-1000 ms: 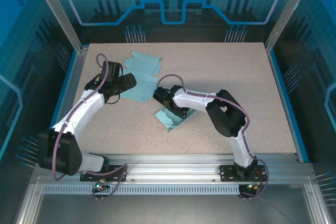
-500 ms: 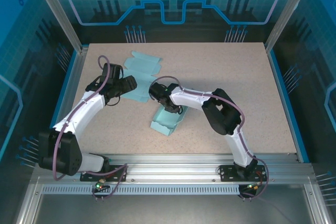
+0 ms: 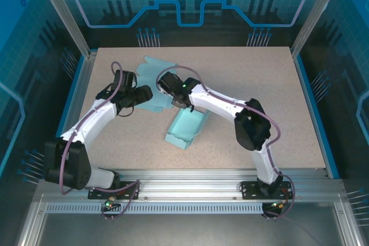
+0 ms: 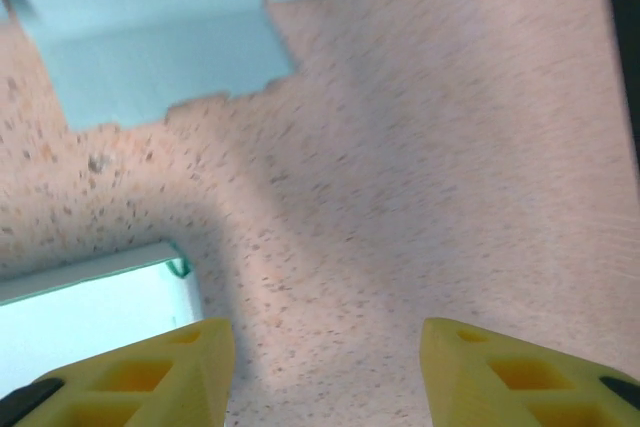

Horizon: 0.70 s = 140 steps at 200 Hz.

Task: Fold the paper box

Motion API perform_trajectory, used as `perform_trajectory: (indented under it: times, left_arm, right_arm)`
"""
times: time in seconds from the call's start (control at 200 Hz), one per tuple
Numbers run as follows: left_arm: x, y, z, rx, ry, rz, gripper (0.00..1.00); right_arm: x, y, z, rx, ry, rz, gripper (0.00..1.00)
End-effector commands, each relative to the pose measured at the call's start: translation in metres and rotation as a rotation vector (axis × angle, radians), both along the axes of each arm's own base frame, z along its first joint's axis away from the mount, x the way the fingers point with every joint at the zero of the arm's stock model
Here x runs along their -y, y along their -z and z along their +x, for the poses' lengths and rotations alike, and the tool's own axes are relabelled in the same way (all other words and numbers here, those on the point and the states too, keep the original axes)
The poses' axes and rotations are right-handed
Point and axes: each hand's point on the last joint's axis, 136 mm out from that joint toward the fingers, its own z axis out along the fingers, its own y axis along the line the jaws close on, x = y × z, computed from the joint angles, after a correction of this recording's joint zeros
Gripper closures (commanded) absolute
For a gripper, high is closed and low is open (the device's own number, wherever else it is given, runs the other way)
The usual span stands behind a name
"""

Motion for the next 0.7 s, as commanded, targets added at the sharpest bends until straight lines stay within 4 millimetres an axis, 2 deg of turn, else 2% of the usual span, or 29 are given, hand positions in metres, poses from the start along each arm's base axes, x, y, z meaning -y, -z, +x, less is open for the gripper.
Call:
perform_trajectory:
  times: [0.0,0.1,0.18,0.275,0.43,0.48,0.495,0.51,0.6,0.695]
  left_arm:
    - [0.019,0.029,-0.021,-0.106,0.11,0.013,0.32]
    - [0.029,0.055,-0.042,-0.197,0.165,0.078,0.34]
    - [0.042,0.074,-0.058,-0.255,0.204,0.081,0.4]
    - [0.063,0.095,-0.073,-0.311,0.256,0.077,0.45]
    - [0.086,0.121,-0.09,-0.395,0.316,0.102,0.55]
    - [0.089,0.125,-0.094,-0.417,0.326,0.107,0.6]
    - [0.09,0.126,-0.095,-0.423,0.328,0.11,0.62]
    - [0.09,0.128,-0.097,-0.429,0.33,0.112,0.64]
    - [0.101,0.131,-0.104,-0.451,0.351,0.101,0.69]
    - [0.12,0.133,-0.112,-0.468,0.377,0.067,0.7]
  right_arm:
    - [0.007,-0.077,-0.01,0.102,0.075,0.161,0.47]
    - [0.033,-0.108,-0.023,0.141,0.193,0.28,0.45]
    - [0.06,-0.116,-0.038,0.138,0.301,0.372,0.4]
    - [0.093,-0.108,-0.056,0.12,0.42,0.443,0.35]
    - [0.136,-0.094,-0.083,0.099,0.564,0.52,0.19]
    - [0.147,-0.092,-0.09,0.098,0.592,0.542,0.08]
    - [0.151,-0.093,-0.091,0.101,0.6,0.55,0.02]
    - [0.153,-0.092,-0.092,0.102,0.606,0.556,0.0]
    - [0.17,-0.091,-0.099,0.113,0.651,0.596,0.0]
    - [0.187,-0.088,-0.104,0.13,0.703,0.633,0.0]
